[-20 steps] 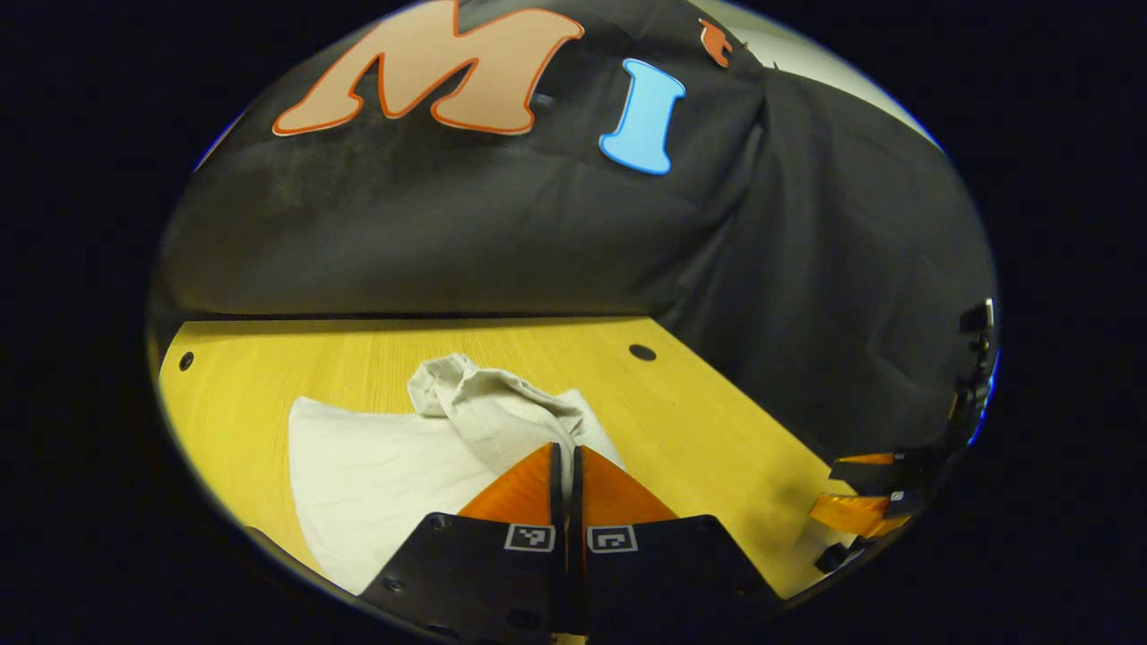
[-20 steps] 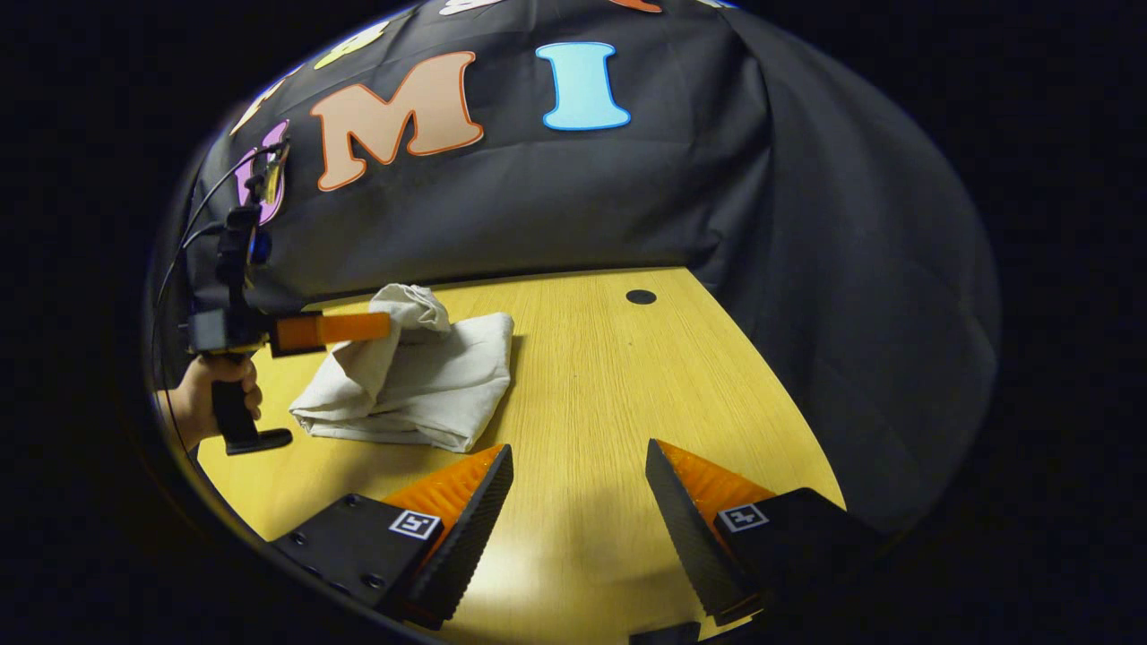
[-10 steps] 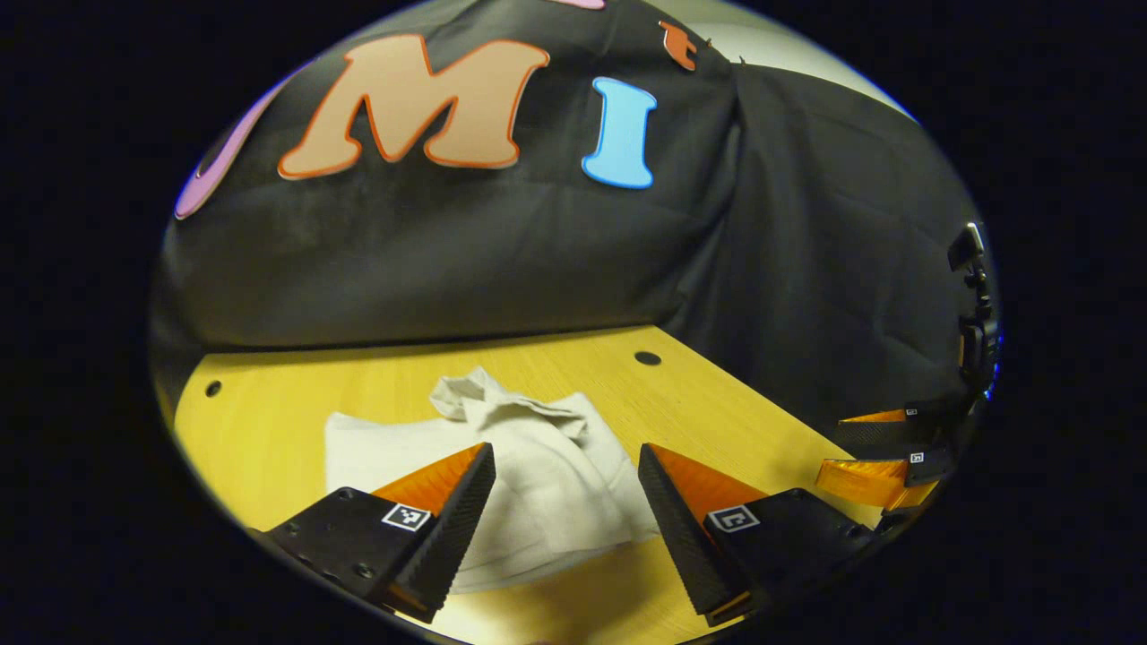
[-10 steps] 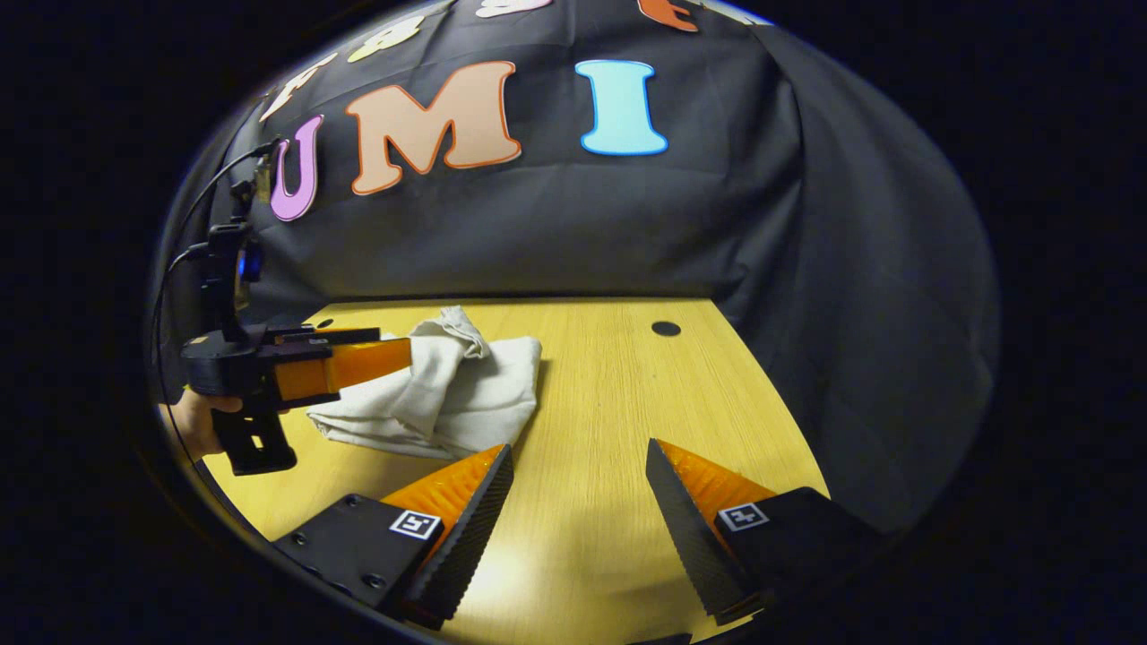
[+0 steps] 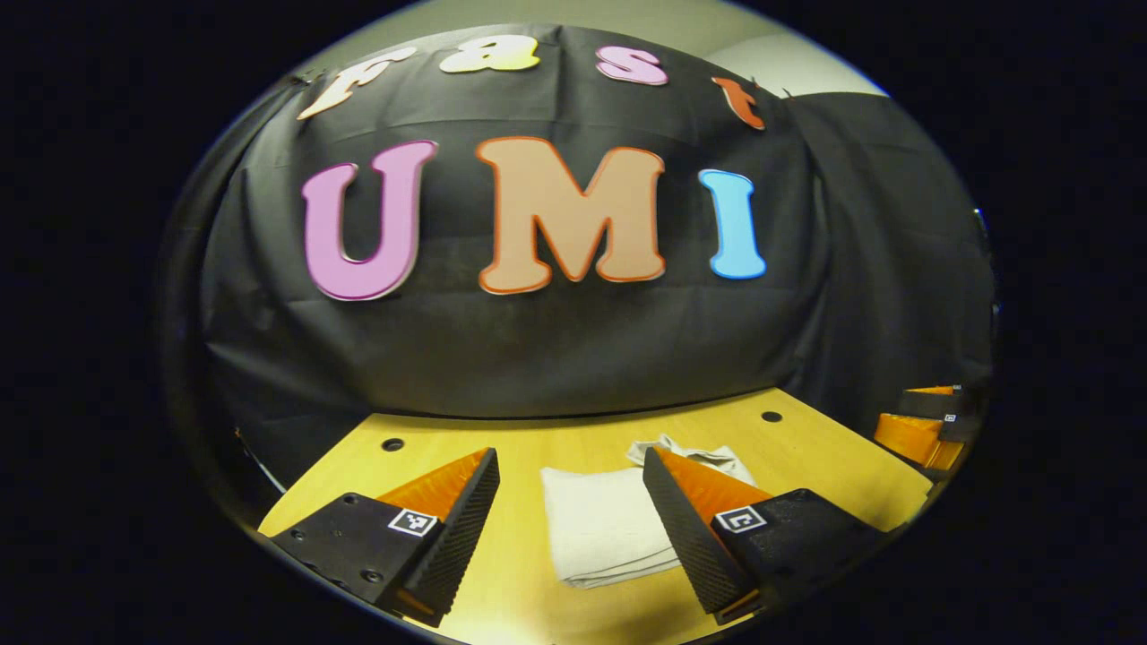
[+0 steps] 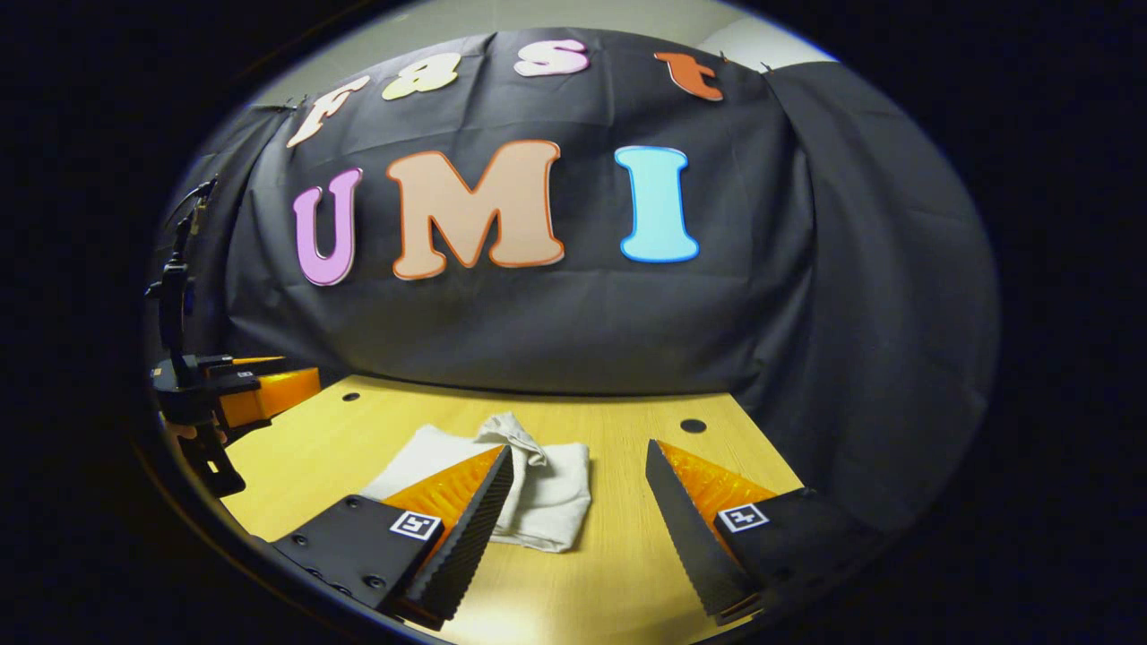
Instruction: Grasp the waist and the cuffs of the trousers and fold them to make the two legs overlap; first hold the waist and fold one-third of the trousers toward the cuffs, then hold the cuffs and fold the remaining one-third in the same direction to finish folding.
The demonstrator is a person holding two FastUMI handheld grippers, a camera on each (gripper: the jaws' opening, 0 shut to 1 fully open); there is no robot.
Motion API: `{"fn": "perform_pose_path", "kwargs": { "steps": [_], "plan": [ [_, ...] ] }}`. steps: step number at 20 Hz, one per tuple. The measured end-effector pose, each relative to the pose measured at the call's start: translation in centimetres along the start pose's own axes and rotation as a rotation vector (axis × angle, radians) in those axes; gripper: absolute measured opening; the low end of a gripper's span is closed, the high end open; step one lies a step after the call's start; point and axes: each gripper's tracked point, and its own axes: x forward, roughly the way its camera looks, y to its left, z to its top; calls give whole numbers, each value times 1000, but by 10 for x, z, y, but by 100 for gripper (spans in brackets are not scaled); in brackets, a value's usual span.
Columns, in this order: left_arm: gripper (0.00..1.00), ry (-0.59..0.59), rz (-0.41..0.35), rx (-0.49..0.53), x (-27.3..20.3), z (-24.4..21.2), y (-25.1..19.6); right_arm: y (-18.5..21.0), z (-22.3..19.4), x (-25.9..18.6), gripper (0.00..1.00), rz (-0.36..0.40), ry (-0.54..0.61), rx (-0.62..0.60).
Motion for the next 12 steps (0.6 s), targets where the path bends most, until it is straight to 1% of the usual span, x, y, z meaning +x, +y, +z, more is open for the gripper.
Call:
{"fn": "perform_pose_path", "kwargs": {
  "steps": [2, 3, 4, 5, 12],
  "plan": [
    [96, -29, 31, -9, -17, 11, 23, 15, 14, -10, 96, -1, -42, -11],
    [96, -42, 35, -10, -24, 15, 31, 23, 21, -15, 92, 4, -61, -19],
    [96, -44, 42, -10, -31, 15, 38, 32, 25, -21, 97, 10, -77, -29],
    [94, -53, 49, -8, -38, 16, 44, 39, 29, -26, 96, 11, -93, -38],
    [94, -104, 59, 24, -79, 27, 73, 81, 53, -64, 97, 20, -168, -48]
  ]
}}
